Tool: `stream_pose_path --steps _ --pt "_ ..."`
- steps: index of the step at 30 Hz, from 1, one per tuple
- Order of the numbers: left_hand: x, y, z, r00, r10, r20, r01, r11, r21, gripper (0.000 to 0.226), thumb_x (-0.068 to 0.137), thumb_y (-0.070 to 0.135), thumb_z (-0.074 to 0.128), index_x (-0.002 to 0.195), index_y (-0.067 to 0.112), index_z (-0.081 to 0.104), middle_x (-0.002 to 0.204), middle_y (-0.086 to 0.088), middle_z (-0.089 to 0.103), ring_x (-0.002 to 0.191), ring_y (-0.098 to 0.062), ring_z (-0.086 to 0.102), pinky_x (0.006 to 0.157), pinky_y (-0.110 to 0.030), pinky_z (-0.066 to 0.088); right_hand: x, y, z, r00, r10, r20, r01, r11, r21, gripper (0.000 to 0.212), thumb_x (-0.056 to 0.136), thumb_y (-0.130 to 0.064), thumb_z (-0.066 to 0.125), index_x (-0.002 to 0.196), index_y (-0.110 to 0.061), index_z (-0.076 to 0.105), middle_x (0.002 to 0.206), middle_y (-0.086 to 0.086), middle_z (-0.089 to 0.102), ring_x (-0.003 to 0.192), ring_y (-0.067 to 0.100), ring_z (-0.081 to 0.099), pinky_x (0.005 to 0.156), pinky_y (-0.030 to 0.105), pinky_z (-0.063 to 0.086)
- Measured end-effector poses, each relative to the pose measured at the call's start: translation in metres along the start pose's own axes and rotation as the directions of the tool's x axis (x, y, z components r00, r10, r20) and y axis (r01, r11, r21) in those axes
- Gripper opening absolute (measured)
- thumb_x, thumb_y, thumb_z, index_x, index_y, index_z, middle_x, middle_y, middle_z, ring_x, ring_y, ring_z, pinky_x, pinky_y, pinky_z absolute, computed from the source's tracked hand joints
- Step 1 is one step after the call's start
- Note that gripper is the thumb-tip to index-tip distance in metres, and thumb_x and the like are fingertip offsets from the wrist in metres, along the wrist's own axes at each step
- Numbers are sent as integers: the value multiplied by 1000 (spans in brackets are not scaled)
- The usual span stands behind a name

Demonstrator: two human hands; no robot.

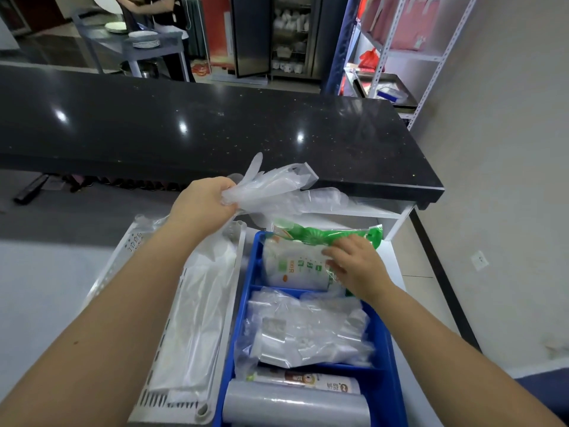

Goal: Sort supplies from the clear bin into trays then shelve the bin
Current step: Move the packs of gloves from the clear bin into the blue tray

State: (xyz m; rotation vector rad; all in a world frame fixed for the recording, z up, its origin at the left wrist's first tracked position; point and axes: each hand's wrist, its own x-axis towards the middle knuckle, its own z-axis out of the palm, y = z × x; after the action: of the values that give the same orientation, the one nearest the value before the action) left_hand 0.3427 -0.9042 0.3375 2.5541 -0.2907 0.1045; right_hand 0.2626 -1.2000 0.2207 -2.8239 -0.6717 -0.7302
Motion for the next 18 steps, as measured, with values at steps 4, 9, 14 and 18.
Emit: stream_pose_path --steps 4,9,14,18 --pt "-1 4 9 999 9 40 -9 1000 -14 4 81 19 62 79 21 63 73 -1 64 70 -22 60 60 -37 50 -4 -3 16 929 -34 368 24 999 31 30 73 -13 76 102 -18 72 104 5 67 94 30 59 80 40 48" --pt "-5 16 30 995 56 86 -47 993 -108 4 82 21 67 81 24 64 77 2 66 72 -16 60 59 -33 47 -4 1 23 920 82 383 -114 991 64 39 80 -8 68 118 -19 67 120 4 60 106 28 52 93 38 44" --pt "-13 39 77 965 167 200 -153 985 -84 13 83 28 68 90 37 61 86 14 61 80 -11 58 61 -26 41 -28 22 -20 722 678 137 -663 623 414 28 84 -3 66 110 -11 66 108 6 65 100 23 60 84 22 43" --pt "-19 66 134 903 281 325 -307 951 30 26 86 23 63 111 28 66 107 2 67 98 -23 61 78 -34 50 -47 28 -68 509 858 -71 -557 391 733 24 91 -9 57 100 -30 67 97 -2 69 87 13 65 80 26 54"
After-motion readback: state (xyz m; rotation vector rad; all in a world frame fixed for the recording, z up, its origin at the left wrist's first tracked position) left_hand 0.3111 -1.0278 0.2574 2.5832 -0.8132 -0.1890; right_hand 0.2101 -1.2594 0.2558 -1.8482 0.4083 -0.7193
